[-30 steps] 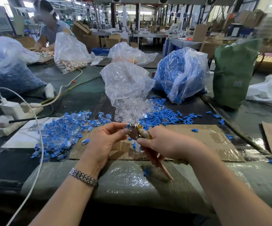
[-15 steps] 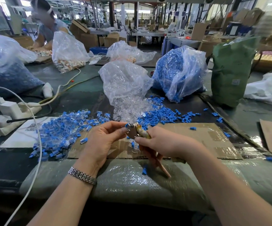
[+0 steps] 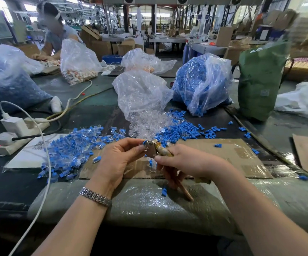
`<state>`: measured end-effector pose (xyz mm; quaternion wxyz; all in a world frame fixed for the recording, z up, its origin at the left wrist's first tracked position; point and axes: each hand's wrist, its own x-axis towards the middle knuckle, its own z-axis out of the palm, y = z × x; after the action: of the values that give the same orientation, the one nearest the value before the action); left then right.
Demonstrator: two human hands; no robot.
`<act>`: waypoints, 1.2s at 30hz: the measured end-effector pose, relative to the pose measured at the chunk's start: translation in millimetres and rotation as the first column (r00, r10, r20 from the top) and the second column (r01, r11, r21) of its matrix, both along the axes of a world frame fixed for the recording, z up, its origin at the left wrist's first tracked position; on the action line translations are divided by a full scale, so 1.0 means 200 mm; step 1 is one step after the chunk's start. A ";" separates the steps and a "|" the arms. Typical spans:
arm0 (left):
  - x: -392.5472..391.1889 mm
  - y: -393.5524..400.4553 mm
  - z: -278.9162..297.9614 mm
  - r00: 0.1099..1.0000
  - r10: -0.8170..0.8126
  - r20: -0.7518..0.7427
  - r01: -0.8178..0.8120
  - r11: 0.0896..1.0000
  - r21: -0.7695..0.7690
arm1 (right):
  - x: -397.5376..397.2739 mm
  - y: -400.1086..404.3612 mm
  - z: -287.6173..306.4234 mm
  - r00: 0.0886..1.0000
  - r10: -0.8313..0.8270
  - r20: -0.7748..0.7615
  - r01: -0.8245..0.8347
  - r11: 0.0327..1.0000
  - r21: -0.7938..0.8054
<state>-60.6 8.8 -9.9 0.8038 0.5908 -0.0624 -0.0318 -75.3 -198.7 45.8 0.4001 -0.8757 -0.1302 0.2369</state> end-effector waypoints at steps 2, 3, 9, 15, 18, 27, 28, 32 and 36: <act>0.00 -0.01 0.01 1.000 -0.001 -0.008 0.001 1.000 -0.018 | 0.00 -0.01 0.00 1.000 0.005 -0.018 -0.005 1.000 0.011; 0.00 -0.01 0.01 1.000 -0.001 -0.014 0.000 1.000 -0.024 | 0.00 -0.01 0.00 1.000 0.005 -0.026 -0.005 1.000 0.013; -0.01 -0.02 0.01 1.000 0.006 -0.008 -0.006 1.000 0.002 | 0.00 0.03 -0.01 0.999 -0.030 0.028 0.032 0.996 -0.082; 0.00 -0.01 0.00 1.000 0.025 0.013 -0.025 0.999 0.032 | -0.04 0.08 -0.03 0.991 -0.075 0.109 0.093 0.982 -0.167; 0.01 -0.01 0.00 0.999 0.026 0.032 -0.027 0.999 0.046 | -0.06 0.09 -0.03 0.985 -0.078 0.153 0.105 0.979 -0.176; 0.02 -0.01 -0.03 0.979 -0.202 -0.021 0.203 0.978 0.052 | -0.01 0.00 0.09 0.898 -0.264 0.352 0.236 0.964 0.121; 0.01 -0.01 -0.02 0.977 -0.213 -0.020 0.214 0.975 0.061 | 0.01 0.02 0.09 0.887 -0.245 0.392 0.221 0.969 0.108; 0.01 -0.02 -0.01 0.970 -0.244 0.009 0.243 0.967 0.082 | 0.04 0.07 0.08 0.875 -0.068 0.479 0.139 0.984 -0.115; 0.01 -0.03 -0.02 0.976 -0.219 0.002 0.218 0.973 0.074 | 0.03 0.09 0.04 0.848 -0.031 0.529 0.131 0.979 -0.154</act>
<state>-59.0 2.9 -13.8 0.7729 0.6095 -0.1299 -0.1191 -68.5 -181.3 53.7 0.2765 -0.9449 -0.1746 -0.0168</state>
